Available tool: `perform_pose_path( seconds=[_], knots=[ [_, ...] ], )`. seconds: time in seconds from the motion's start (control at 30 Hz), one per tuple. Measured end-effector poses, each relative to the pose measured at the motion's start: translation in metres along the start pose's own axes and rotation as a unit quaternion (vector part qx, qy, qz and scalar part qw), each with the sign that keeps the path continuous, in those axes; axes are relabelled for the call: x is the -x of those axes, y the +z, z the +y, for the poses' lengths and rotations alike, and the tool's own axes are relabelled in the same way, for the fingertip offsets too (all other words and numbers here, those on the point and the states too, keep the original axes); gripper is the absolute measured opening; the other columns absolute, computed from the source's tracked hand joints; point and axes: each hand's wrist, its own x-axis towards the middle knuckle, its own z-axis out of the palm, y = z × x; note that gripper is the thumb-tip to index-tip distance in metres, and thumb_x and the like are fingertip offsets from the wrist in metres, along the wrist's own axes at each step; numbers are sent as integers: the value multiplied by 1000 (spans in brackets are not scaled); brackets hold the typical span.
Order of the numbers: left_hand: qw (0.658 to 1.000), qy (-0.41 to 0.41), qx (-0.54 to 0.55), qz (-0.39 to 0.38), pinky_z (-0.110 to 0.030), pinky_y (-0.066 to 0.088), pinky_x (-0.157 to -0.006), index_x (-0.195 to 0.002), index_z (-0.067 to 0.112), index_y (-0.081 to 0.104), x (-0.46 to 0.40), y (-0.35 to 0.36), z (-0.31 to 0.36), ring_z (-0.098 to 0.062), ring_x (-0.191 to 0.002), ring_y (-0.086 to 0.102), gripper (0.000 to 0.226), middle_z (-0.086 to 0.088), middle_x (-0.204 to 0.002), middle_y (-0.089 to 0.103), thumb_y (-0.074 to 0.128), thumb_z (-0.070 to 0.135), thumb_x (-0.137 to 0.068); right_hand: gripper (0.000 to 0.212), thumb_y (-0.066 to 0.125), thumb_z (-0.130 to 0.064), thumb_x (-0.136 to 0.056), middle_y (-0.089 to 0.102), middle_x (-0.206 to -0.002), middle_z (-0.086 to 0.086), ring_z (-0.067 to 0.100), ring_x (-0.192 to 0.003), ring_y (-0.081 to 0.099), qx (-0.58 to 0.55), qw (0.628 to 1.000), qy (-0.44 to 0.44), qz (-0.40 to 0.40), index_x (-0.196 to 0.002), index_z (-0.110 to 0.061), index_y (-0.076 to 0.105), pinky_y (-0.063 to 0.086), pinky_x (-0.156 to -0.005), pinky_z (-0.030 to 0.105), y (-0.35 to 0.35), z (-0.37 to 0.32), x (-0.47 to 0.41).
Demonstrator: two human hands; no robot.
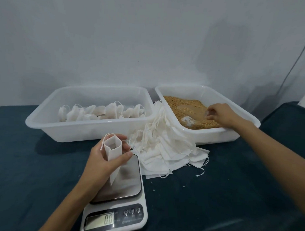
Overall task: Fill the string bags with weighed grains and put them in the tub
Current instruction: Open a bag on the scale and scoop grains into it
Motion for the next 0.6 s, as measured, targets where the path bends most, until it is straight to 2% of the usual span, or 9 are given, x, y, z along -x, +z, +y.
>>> perform_pose_path(
  seconds=[0.13,0.27,0.3,0.4,0.43,0.5,0.6],
  knots=[
    [1000,3,11,-3,-20,56,-73,-114,11,66,-1,1,2,-16,-86,70,41,-6,-93,73,81,17,-77,12,75,-10,-89,73,-97,3,19,-95,66,-36,996,-65,40,-99,-6,70,45,-86,28,-16,-38,20],
    [1000,0,-8,-1,-21,56,-73,-113,9,66,-2,0,3,-17,-88,69,31,-8,-94,73,80,3,-86,11,76,-12,-88,70,-91,1,20,-89,65,-65,984,-163,40,-96,-7,70,42,-77,29,-33,-91,48],
    [1000,0,-17,0,-21,56,-74,-112,8,66,-1,0,3,-17,-89,69,30,-11,-96,72,80,2,-87,11,76,-12,-88,70,-89,-1,16,-89,65,-79,980,-182,29,-97,-9,71,43,-76,28,-33,-104,57],
    [999,-2,-32,-3,-24,58,-76,-115,7,64,0,-1,2,-17,-91,69,30,-15,-98,71,79,2,-89,20,77,-11,-86,71,-96,-16,-11,-92,64,-140,961,-237,-25,-101,-23,71,43,-82,7,-33,-134,81],
    [999,-4,-33,-3,-25,59,-78,-116,7,64,0,-1,1,-17,-91,68,31,-14,-97,71,79,3,-89,25,78,-13,-85,72,-100,-18,-13,-97,64,-154,957,-243,-42,-103,-28,69,44,-89,9,-32,-140,87],
    [1000,-7,-29,1,-32,59,-81,-116,4,63,0,-2,1,-18,-91,68,32,-9,-94,71,79,2,-88,33,80,-25,-81,73,-104,-21,-7,-107,65,-156,957,-238,-61,-106,-38,63,47,-100,28,-31,-150,97],
    [1000,-6,-28,3,-38,59,-84,-112,1,62,0,-4,1,-19,-93,67,30,-4,-96,71,80,2,-88,38,78,-41,-75,72,-105,-25,-4,-111,64,-120,960,-243,-67,-107,-39,57,48,-103,46,-34,-161,103]
  ],
)
